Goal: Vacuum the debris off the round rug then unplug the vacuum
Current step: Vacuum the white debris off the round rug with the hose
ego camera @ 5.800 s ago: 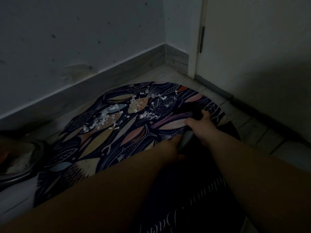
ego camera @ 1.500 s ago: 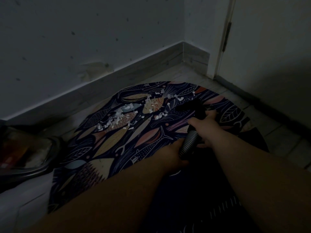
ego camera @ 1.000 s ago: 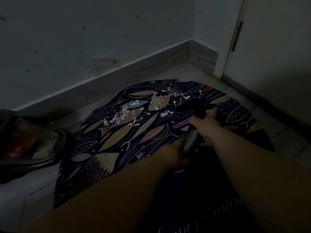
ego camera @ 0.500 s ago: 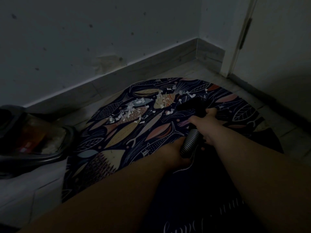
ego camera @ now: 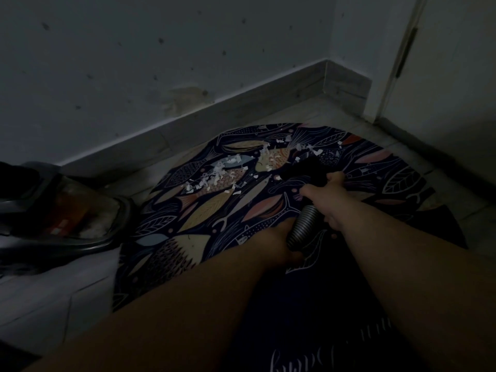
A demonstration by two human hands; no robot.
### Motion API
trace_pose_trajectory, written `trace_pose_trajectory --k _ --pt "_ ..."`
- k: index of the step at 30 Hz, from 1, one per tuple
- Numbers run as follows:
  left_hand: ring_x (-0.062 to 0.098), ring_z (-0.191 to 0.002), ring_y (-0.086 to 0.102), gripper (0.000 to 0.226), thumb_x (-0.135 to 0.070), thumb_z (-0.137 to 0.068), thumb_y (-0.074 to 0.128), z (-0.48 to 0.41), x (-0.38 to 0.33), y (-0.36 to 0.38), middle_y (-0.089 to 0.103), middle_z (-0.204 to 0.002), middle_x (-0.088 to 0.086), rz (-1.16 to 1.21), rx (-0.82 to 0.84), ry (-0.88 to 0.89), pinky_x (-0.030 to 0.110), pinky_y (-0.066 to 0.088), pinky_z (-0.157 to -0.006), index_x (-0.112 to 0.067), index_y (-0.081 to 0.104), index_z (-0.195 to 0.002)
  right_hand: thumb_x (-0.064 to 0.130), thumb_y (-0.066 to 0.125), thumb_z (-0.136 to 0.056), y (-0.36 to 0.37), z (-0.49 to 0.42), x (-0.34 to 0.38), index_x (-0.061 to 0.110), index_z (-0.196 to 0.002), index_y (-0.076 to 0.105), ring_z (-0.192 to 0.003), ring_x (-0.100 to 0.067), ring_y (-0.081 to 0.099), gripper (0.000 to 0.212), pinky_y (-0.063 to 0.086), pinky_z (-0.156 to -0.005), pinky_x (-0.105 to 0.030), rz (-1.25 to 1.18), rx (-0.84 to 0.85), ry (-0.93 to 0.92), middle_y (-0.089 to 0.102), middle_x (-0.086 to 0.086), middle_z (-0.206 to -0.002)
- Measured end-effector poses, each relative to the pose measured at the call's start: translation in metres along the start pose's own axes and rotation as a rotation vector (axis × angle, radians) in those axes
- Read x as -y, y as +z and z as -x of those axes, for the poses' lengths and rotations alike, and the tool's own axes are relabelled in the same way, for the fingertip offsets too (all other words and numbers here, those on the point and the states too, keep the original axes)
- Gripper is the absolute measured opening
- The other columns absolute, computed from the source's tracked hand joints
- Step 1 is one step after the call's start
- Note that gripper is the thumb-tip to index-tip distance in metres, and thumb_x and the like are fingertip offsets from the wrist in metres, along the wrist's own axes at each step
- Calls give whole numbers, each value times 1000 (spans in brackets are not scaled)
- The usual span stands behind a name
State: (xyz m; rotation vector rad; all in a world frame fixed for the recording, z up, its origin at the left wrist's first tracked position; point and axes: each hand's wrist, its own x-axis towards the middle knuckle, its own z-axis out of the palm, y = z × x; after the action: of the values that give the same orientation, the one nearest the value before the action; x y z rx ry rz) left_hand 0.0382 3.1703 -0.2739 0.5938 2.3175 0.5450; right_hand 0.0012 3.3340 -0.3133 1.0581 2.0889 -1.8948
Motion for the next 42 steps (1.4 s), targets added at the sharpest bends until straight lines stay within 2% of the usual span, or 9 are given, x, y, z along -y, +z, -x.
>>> trace_pose_trajectory --k 5,8,15,20,26,31,36,39,42 --pt "20 -124 49 77 -27 -88 63 7 4 -5 48 -141 4 9 -7 -3 20 37 -95 -28 17 -149 29 69 -84 10 1 3 31 -135 21 -94 -34 60 70 55 -85 -59 -7 23 12 51 -12 -114" --pt "21 -124 49 76 -29 -88 63 13 10 -9 48 -140 3 30 -19 -11 20 37 -95 -29 17 -149 27 67 -86 18 3 5 28 -136 22 -93 -32 59 68 56 -81 -51 1 45 6 51 -11 -108" --pt "20 -126 47 78 -29 -89 62 20 21 -11 47 -142 2 58 -21 -40 16 32 -90 -32 13 -149 26 70 -84 30 6 7 26 -141 20 -98 -32 59 75 57 -80 -47 4 90 8 50 -13 -119" --pt "21 -127 47 74 -30 -91 59 23 20 -11 46 -142 2 73 -38 -30 19 35 -94 -31 14 -149 25 67 -87 32 11 10 23 -142 20 -92 -29 57 73 51 -68 -37 36 81 -4 50 -14 -120" --pt "21 -127 47 80 -28 -88 64 17 18 -4 45 -143 3 63 -15 -29 23 38 -100 -30 14 -150 24 66 -88 23 15 10 19 -142 18 -95 -30 55 72 53 -81 -42 84 9 -41 49 -11 -114" --pt "21 -125 48 80 -28 -88 62 12 7 -2 47 -141 4 43 -12 1 18 36 -94 -30 11 -150 25 65 -88 8 18 9 20 -138 20 -80 -23 53 67 54 -77 -42 87 -50 -51 49 -7 -99" --pt "22 -123 49 80 -28 -88 62 17 4 -1 48 -140 5 49 2 -13 18 37 -94 -30 11 -150 30 65 -88 5 22 8 24 -142 16 -96 -32 56 74 54 -87 -49 124 -41 -20 49 -11 -115" --pt "19 -125 47 76 -28 -89 61 24 7 -4 47 -141 3 55 -14 -18 11 31 -85 -29 15 -149 31 66 -87 12 24 9 25 -143 16 -96 -32 56 75 54 -88 -52 114 -22 -13 48 -11 -117" --pt "20 -125 47 76 -28 -89 62 32 11 -9 46 -142 4 63 -11 -37 16 34 -89 -29 15 -149 34 68 -84 20 28 14 28 -138 18 -96 -35 58 73 54 -87 -57 138 24 2 49 -13 -116"
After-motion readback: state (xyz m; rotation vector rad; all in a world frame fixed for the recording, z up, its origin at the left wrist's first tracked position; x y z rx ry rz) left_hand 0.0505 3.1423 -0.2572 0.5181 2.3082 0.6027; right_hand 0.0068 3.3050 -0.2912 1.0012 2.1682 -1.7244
